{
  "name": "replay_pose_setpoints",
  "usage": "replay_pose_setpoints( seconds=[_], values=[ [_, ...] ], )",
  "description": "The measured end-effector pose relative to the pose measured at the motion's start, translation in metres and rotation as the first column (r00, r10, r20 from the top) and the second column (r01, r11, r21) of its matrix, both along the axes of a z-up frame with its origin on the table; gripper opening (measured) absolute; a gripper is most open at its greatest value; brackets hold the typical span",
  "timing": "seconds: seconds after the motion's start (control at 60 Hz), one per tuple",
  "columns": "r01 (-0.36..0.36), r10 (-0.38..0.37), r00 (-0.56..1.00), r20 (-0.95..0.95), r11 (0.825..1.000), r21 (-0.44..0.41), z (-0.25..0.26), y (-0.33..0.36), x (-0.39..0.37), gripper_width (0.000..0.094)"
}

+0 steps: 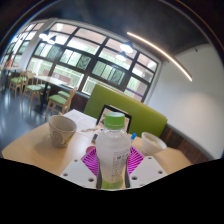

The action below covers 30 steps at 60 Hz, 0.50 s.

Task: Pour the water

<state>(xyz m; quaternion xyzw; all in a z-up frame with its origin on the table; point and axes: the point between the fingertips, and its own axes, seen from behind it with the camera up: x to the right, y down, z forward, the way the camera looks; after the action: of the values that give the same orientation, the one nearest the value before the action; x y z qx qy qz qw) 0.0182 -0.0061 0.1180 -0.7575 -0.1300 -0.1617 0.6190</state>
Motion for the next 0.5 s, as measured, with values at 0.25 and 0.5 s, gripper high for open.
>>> replay_pose_setpoints(
  seconds=[0.25,0.5],
  values=[
    [-0.044,-0.059,0.611,0.789,0.993,0.109,0.096,0.097,-0.03,0.0309],
    [-0.153,-0.055,-0.259,0.964,0.988,0.015,0.074,0.136,-0.096,0.0313]
  ],
)
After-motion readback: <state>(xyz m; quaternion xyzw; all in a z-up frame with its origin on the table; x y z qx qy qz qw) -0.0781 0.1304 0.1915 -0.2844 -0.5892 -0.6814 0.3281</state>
